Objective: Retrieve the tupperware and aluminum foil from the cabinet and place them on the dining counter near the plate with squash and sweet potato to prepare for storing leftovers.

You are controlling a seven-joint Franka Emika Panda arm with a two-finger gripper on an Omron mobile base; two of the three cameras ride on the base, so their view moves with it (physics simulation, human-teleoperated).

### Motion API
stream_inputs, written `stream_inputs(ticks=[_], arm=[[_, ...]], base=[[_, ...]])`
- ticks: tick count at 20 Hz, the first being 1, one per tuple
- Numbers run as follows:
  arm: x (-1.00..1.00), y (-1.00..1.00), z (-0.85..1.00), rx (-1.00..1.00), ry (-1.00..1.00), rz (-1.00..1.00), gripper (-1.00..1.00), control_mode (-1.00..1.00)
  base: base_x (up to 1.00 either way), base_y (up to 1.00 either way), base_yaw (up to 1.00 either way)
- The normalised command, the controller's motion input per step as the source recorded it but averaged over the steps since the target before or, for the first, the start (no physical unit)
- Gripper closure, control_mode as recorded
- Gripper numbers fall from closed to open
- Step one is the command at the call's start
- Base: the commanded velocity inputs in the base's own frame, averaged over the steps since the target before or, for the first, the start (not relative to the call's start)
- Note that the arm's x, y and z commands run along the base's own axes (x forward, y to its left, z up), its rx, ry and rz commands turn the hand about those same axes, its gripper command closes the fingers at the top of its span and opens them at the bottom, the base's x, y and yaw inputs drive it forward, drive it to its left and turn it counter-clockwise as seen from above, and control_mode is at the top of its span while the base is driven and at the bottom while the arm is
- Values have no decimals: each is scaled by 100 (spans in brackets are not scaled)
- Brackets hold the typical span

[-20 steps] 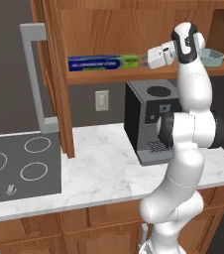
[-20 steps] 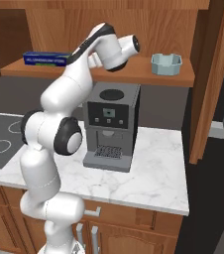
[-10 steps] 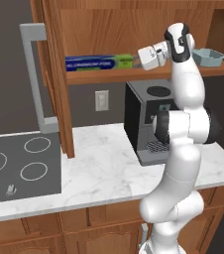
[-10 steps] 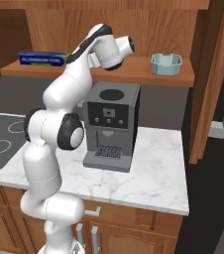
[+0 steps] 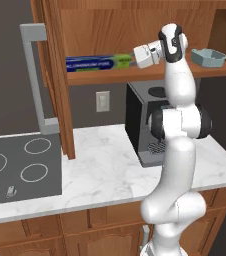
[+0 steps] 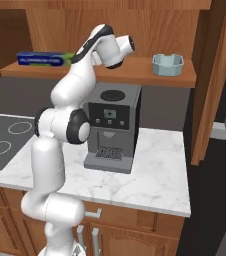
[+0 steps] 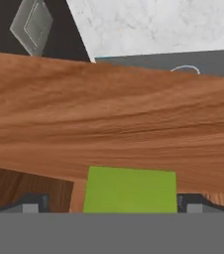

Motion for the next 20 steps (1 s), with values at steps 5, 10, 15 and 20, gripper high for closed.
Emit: stream_inputs(ticks=[5,10,15,20], arm=[[31,12,0,-1,0,5,-100,-100],[-1,60,-1,-9,0,18,100,-100],[-44,32,-17,-7,0,7,100,-100],[-94,-49,-38,-1,-6,-30,100,-100]], base=[[0,0,0],[0,0,0],[0,0,0],[0,0,0]])
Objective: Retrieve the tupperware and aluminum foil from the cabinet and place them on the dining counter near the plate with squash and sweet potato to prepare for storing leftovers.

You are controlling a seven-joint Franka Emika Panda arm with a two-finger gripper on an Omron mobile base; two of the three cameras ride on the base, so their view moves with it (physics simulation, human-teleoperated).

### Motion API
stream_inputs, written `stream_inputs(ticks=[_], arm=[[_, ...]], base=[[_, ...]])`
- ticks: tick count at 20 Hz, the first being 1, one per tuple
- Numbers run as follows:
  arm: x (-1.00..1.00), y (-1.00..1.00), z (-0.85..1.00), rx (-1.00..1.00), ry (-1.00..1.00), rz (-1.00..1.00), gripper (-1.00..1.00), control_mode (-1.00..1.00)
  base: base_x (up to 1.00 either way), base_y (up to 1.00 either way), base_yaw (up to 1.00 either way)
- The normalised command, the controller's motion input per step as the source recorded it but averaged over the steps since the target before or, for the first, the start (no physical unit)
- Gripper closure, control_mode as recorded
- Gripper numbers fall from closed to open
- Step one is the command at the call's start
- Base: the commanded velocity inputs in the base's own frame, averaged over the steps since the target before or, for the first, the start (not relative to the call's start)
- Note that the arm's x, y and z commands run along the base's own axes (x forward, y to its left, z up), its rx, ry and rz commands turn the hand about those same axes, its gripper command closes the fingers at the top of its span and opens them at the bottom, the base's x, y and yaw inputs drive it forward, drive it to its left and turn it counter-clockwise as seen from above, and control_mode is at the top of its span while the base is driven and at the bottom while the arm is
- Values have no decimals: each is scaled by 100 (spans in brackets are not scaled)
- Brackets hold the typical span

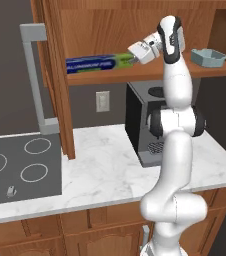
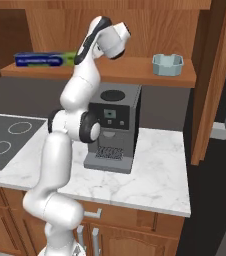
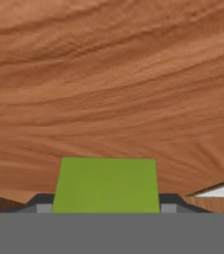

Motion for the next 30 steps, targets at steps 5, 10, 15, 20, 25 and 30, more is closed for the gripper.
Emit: stream_inputs(ticks=[5,10,15,20,25,30], arm=[[-100,-44,-64,4,-18,-48,100,-100],[-100,-1,-17,26,-33,-40,100,-100],[-100,13,46,30,-26,-26,100,-100],[-100,7,71,4,-5,-14,100,-100],[-100,-17,16,-6,21,-12,100,-100],[-100,-23,10,-7,34,-11,100,-100]], base=[[0,0,0],[0,0,0],[0,0,0],[0,0,0],[0,0,0],[0,0,0]])
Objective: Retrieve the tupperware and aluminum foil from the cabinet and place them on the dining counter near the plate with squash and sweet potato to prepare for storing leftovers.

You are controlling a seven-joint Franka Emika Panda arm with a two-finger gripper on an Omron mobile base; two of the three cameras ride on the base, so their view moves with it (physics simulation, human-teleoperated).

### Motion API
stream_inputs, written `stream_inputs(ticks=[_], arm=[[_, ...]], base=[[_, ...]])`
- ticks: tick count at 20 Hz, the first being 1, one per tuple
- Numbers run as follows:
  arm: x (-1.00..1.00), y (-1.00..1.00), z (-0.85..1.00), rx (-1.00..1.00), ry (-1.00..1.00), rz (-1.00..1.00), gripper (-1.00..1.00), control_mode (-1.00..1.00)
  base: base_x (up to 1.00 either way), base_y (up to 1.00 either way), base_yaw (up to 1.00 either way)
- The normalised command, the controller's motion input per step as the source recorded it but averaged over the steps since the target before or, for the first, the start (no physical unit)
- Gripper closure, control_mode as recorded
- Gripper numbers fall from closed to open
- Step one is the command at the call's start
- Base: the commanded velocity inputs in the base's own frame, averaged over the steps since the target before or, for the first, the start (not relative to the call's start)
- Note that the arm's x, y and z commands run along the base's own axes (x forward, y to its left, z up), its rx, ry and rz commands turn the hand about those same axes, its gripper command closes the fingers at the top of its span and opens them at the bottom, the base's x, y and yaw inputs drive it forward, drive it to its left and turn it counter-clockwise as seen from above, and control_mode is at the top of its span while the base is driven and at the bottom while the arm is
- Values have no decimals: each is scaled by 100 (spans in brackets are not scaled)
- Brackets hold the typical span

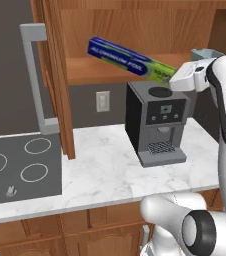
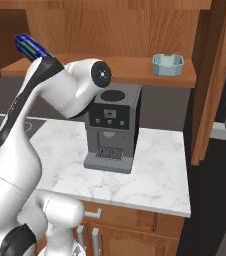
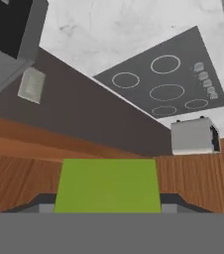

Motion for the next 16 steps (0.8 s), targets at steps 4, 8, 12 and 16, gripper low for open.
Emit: stream_inputs(ticks=[4,8,12,16], arm=[[-100,-18,20,-3,29,-9,100,-100],[-25,-1,4,-1,6,-2,100,100],[0,0,0,0,0,0,100,100],[0,0,0,0,0,0,100,100]], base=[[0,0,0],[-75,-2,-6],[-100,-25,-4],[-100,-2,5]])
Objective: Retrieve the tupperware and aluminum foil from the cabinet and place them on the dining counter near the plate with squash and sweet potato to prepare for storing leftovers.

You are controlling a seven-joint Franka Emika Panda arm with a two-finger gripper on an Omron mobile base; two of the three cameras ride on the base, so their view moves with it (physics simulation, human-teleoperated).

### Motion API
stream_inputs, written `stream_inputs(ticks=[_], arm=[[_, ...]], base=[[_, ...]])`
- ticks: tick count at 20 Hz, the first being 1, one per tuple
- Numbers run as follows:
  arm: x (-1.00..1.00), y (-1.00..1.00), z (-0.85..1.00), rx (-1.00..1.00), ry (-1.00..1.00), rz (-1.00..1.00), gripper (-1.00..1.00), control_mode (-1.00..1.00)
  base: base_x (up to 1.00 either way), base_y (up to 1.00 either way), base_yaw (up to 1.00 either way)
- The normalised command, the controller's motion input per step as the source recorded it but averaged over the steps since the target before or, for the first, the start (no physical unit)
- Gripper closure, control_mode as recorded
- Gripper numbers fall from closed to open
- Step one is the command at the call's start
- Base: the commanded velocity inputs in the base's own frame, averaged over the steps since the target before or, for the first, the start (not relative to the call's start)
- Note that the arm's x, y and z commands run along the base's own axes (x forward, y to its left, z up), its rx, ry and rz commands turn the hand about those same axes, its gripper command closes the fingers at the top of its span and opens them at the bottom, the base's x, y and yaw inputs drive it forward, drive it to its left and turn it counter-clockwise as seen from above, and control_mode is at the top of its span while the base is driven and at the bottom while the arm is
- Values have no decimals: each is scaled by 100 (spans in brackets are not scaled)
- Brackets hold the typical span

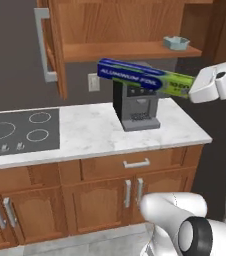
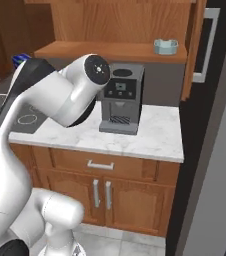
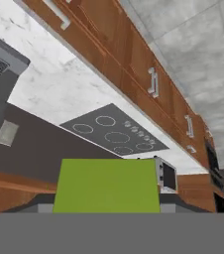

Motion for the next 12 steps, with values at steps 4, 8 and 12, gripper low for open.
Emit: stream_inputs(ticks=[4,8,12], arm=[[0,0,0,0,0,0,100,100],[0,0,0,0,0,0,100,100],[0,0,0,0,0,0,100,100]], base=[[-100,11,37],[-99,28,69],[-60,31,90]])
